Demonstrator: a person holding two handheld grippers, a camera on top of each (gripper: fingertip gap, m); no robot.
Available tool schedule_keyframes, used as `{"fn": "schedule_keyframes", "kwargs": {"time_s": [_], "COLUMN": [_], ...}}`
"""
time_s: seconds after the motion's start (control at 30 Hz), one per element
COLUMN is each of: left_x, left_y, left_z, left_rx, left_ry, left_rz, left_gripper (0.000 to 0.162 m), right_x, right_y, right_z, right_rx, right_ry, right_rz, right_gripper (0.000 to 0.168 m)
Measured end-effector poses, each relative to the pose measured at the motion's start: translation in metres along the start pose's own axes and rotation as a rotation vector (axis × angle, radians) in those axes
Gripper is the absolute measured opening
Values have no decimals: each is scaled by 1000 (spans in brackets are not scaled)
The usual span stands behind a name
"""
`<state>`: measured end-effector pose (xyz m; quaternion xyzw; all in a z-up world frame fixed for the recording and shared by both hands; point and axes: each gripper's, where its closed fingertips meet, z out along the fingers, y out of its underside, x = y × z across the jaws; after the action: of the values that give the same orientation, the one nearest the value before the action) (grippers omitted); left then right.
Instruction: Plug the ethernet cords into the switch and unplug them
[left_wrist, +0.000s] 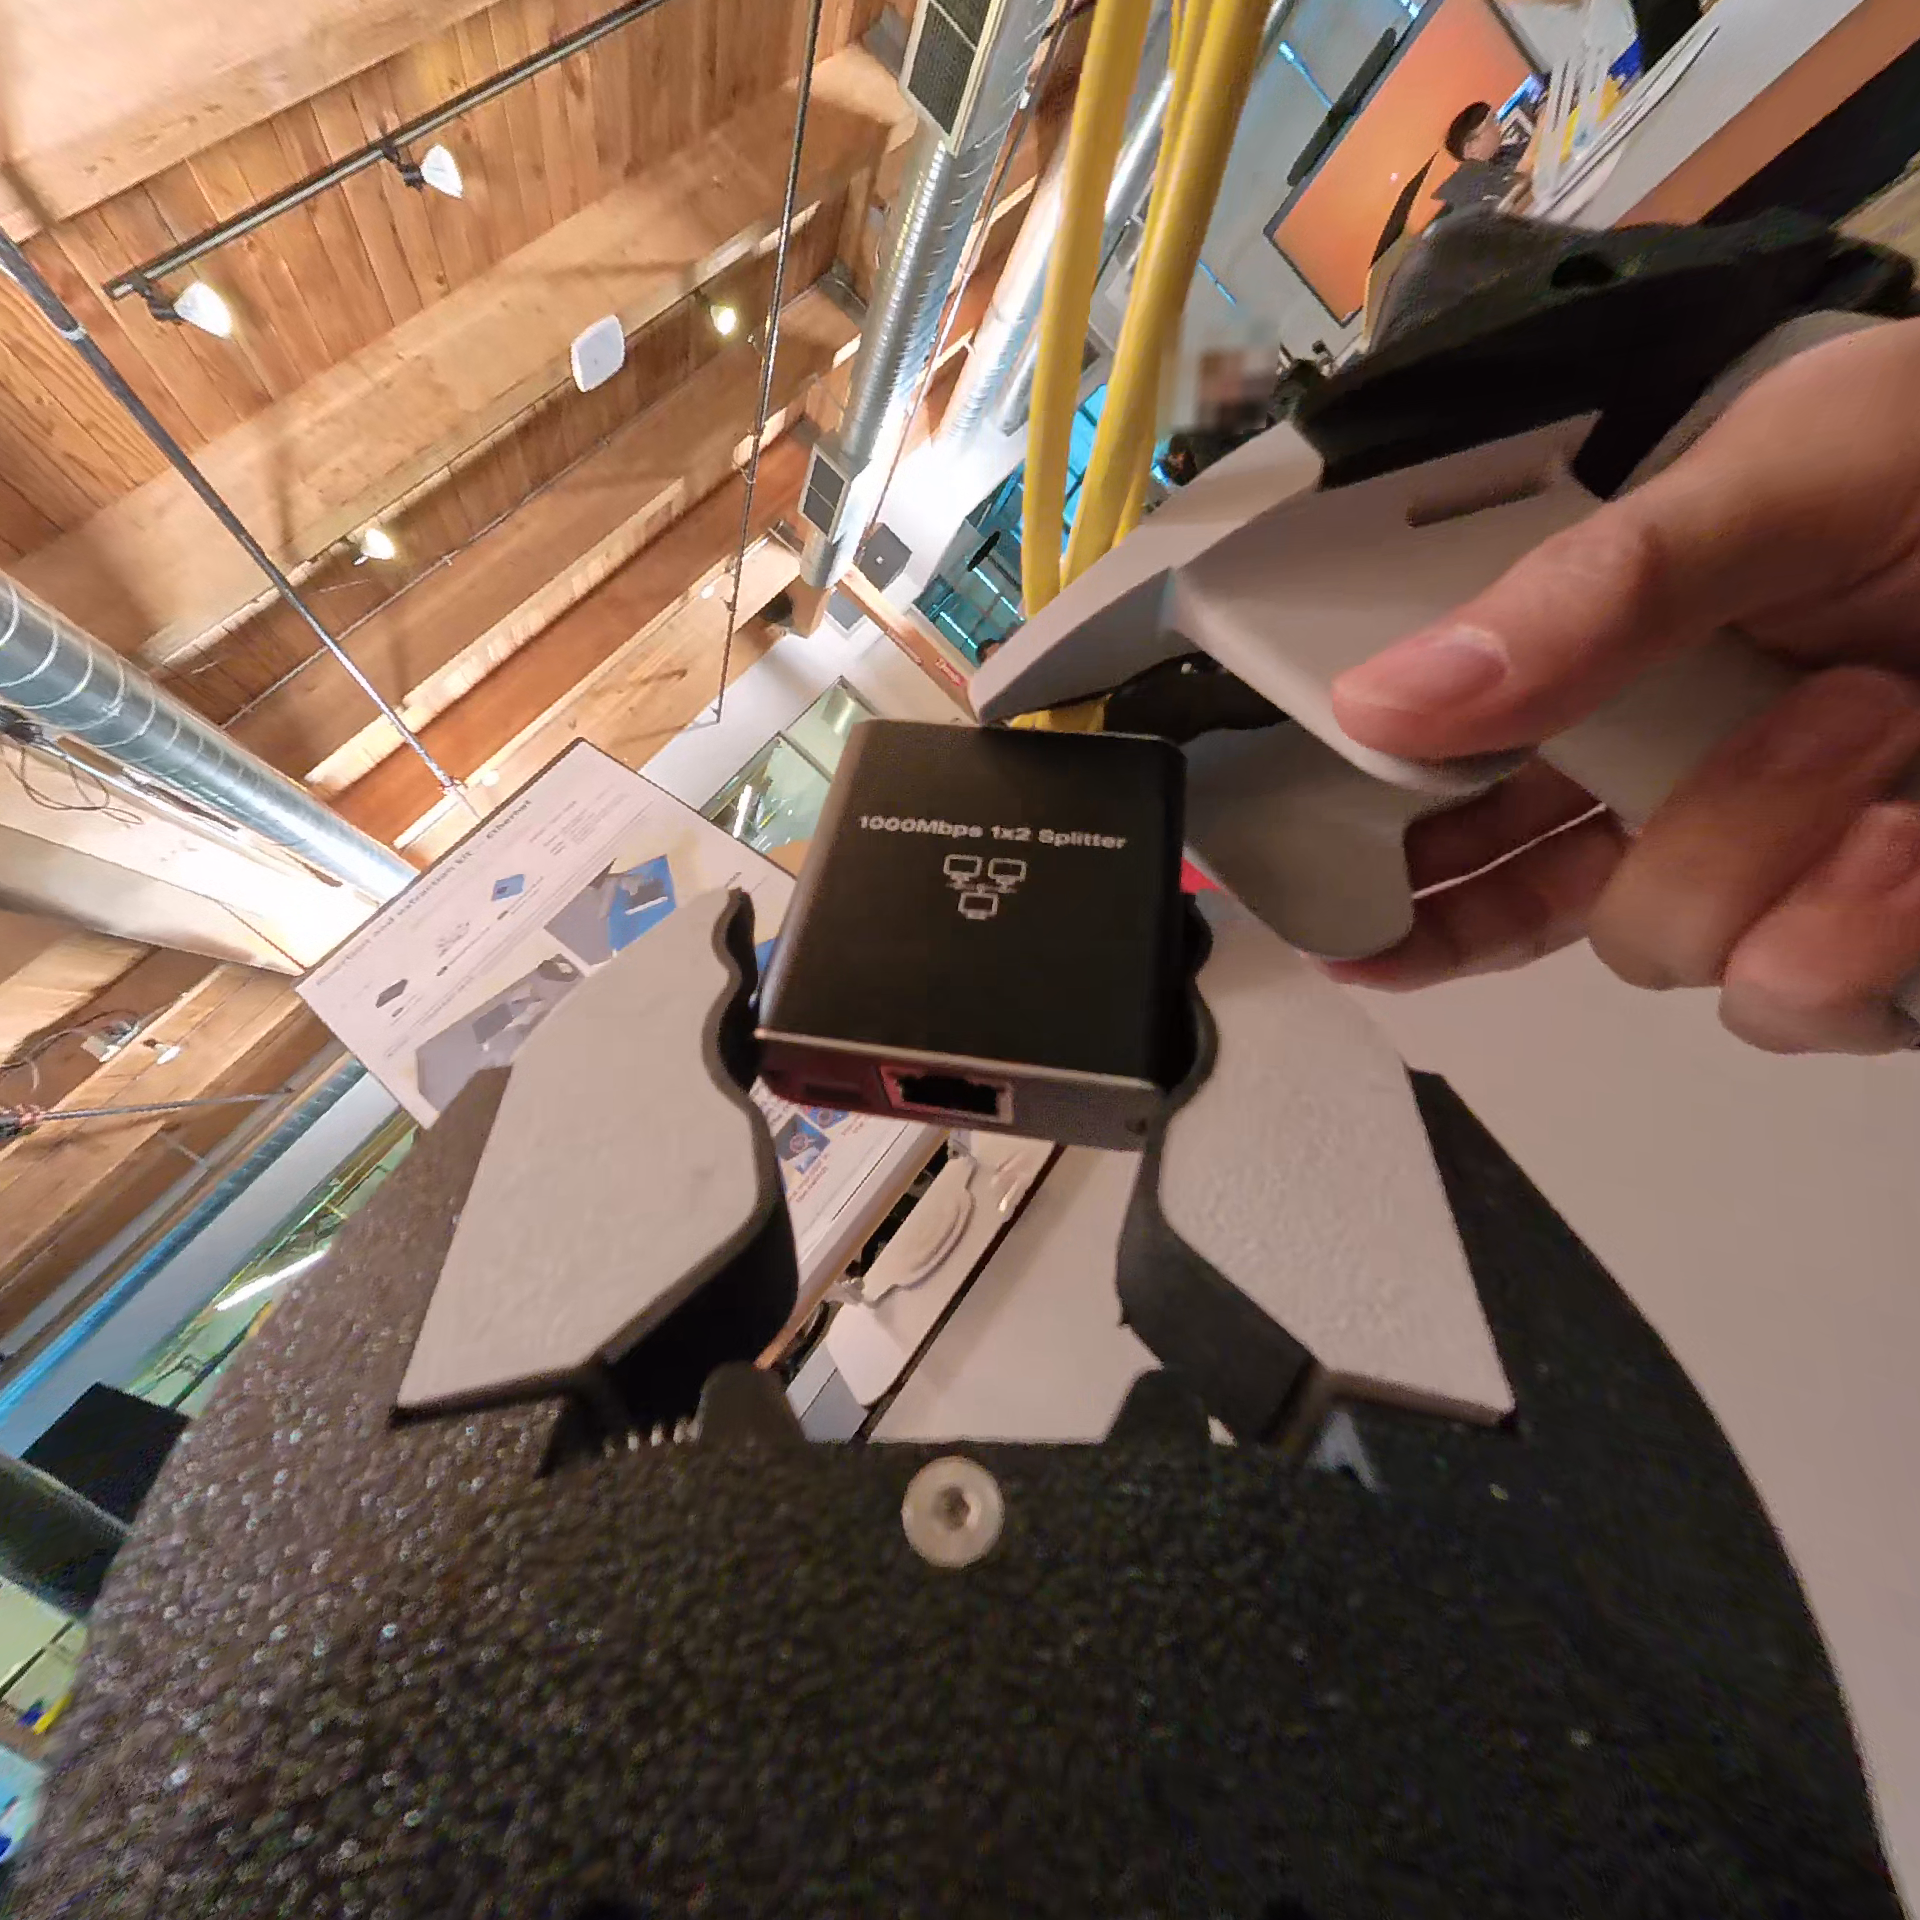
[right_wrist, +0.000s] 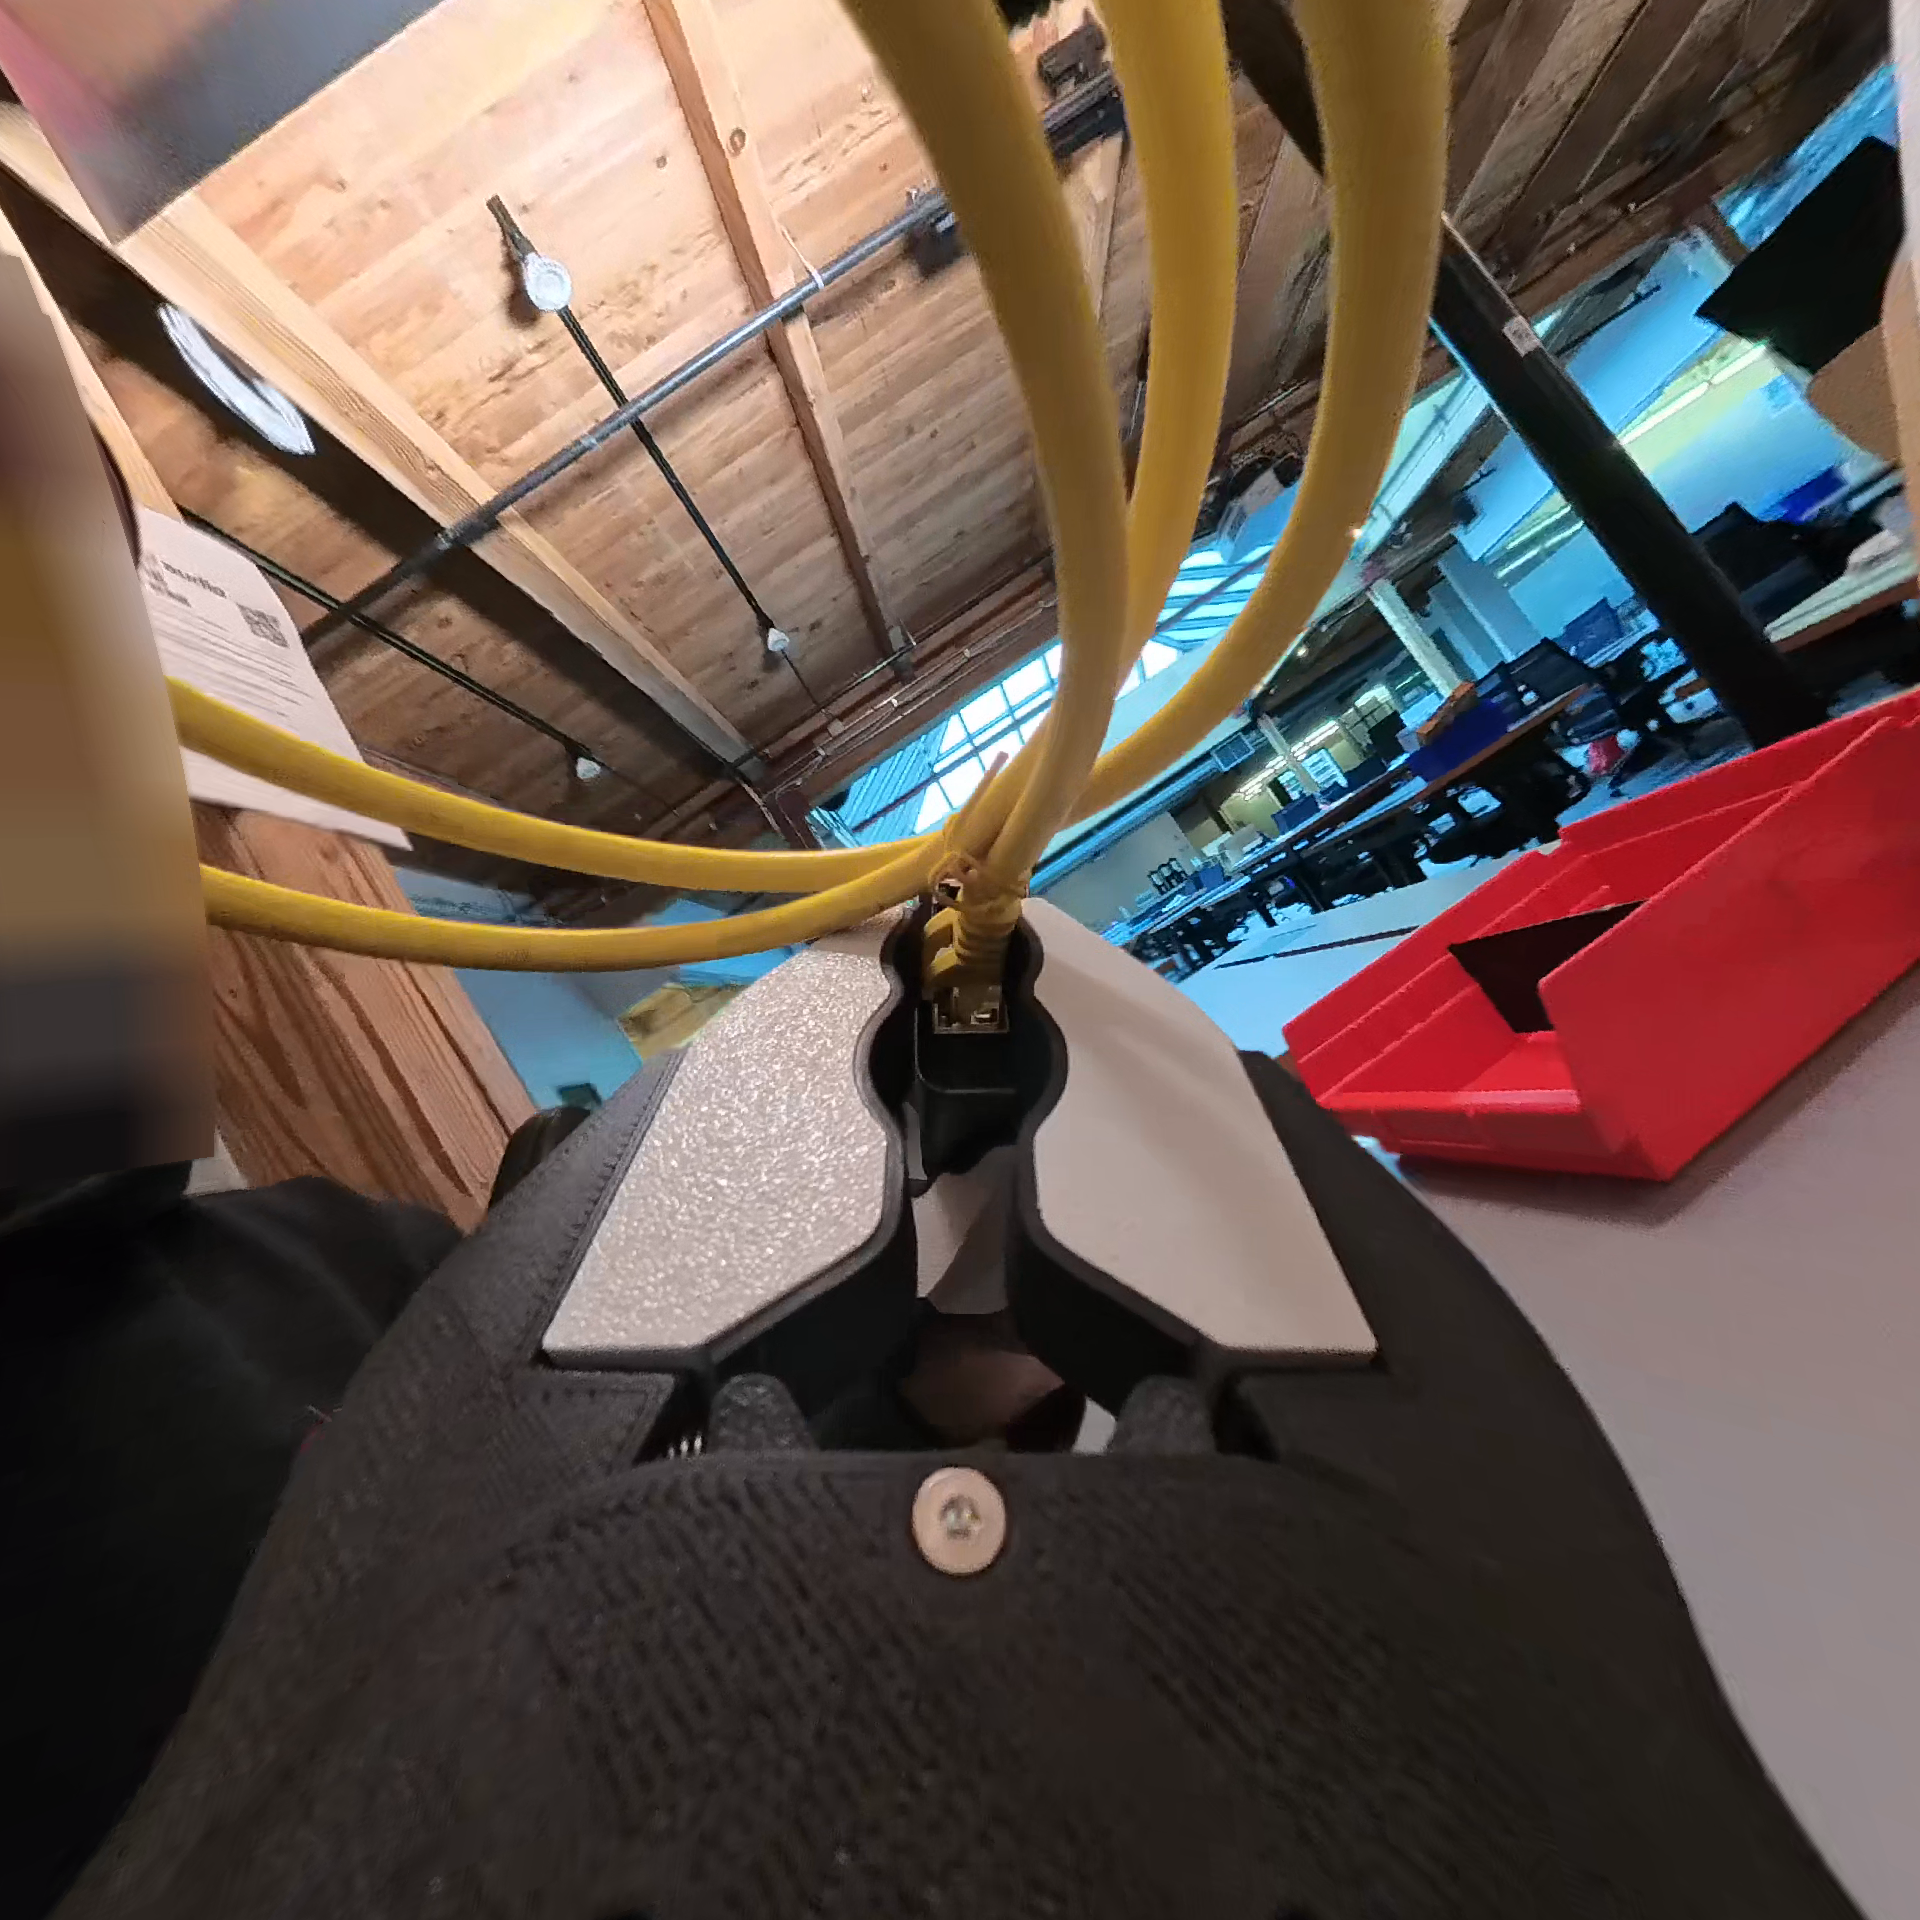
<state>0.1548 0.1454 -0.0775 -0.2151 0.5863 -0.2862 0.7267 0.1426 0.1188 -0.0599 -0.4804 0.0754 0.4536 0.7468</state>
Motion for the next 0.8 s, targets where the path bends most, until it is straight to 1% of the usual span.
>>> {"fn": "schedule_keyframes", "kwargs": {"time_s": [0.2, 0.4, 0.57, 0.7, 0.8], "left_x": [10, 19, 21, 24, 28], "left_y": [1, 2, 2, 6, 17], "left_z": [-2, -3, -3, -2, 2], "left_rx": [40, 56, 65, 38, -54], "left_ry": [105, 165, 166, 165, 172], "left_rz": [-14, -20, -33, -50, -46], "left_gripper": [75, 74, 74, 74, 74], "right_x": [9, 9, 10, 14, 20], "right_y": [2, 2, 2, 2, 1], "right_z": [-4, -5, -6, -7, -10], "right_rx": [-3, -36, -32, -25, -16], "right_ry": [-11, 8, 1, 14, 41], "right_rz": [108, 78, 105, 101, 91], "right_gripper": [15, 15, 15, 15, 15]}}
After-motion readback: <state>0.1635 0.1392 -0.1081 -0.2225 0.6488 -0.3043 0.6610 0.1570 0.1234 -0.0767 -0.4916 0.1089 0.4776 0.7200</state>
